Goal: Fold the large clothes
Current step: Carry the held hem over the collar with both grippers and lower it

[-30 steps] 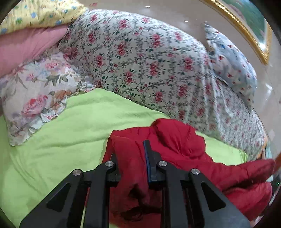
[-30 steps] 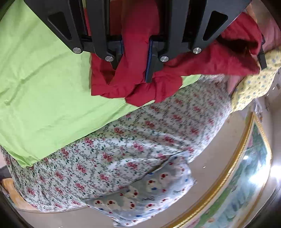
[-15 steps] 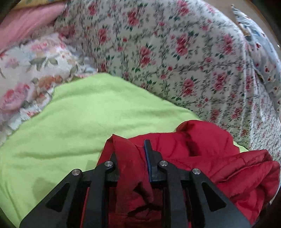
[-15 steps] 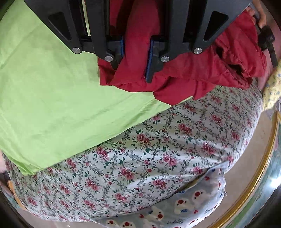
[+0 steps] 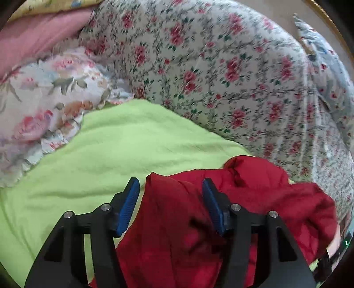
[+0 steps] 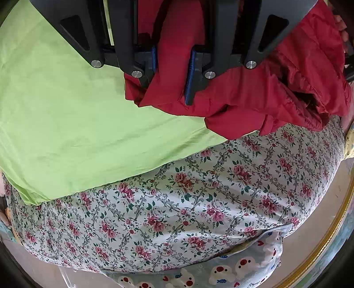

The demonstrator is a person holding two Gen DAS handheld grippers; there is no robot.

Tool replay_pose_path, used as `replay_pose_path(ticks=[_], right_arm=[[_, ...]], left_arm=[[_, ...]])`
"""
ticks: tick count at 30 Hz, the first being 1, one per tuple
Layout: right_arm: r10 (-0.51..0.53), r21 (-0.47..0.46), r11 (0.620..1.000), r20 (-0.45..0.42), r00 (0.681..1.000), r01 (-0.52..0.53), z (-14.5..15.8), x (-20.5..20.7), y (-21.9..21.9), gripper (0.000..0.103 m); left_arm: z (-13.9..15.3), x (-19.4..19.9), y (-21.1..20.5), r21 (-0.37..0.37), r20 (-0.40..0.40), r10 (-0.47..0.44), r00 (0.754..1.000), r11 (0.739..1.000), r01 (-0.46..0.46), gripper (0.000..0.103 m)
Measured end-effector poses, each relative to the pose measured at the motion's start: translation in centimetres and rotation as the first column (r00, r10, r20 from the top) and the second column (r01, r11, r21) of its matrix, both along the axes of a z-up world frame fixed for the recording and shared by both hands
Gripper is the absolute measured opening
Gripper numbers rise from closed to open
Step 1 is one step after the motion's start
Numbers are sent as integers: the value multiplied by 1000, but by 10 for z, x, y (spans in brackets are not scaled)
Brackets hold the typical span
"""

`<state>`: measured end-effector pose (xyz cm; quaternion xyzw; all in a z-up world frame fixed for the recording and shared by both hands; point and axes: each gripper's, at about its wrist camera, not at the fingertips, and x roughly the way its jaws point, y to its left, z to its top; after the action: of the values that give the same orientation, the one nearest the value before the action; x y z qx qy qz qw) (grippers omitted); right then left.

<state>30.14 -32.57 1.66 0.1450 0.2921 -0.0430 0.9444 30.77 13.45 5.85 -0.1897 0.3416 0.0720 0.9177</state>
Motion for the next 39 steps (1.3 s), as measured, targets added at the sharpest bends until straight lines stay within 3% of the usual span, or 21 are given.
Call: replay_pose_path(ticks=[3,6,10,12,15,16,19,22,25,29,32,34,36,39], right_arm=[[-1,3,1000,-5,1000,1,0,1,0,19],[-4,0,1000,-6,1000,4,1,1,1,19],[-1,7,1000,-6,1000,1,3,-1,1,21],[3,19,1000,-5,1000,-2,4,-2,-1,23],[9,43,999,-5,1000,-9,6,-3,-4,23],[10,52,999,-7,1000,-9,7,-3,-6,23],[7,67,998,-6,1000,-7,12,-5,-8,23],[4,69,998,2,1000,-4,20,-9,-8,26],[0,49,999,11,1000,0,33,-15,-2,37],[35,-58,998,104,994,-29,64,-38,25,64],[127,-158,982,151,980,-103,81,-54,54,69],[243,-186,957,88,966,-224,78,-51,74,69],[359,-155,920,-39,933,-360,61,-41,94,68],[409,-149,886,-196,891,-440,26,-27,110,68]], left_arm=[[21,-17,-14,30,28,-106,994,994,105,58],[41,-34,-44,58,49,-291,956,956,288,58],[57,-56,-92,104,60,-506,861,861,498,58],[53,-65,-118,133,32,-597,802,797,589,58],[27,-64,-147,152,-62,-650,757,744,651,58],[17,-61,-154,163,-99,-650,754,737,656,58],[-13,-46,-163,190,-181,-626,759,735,651,58],[-36,-28,-158,200,-185,-581,792,767,609,61],[-47,-20,-159,238,-164,-544,823,788,568,61],[-51,-14,-164,264,-146,-501,853,811,522,61],[-57,-8,-165,267,-138,-480,866,824,499,61],[-60,-4,-162,264,-133,-468,874,833,486,61],[-62,1,-161,263,-130,-458,879,839,476,61],[-65,6,-159,254,-128,-445,886,849,463,61]])
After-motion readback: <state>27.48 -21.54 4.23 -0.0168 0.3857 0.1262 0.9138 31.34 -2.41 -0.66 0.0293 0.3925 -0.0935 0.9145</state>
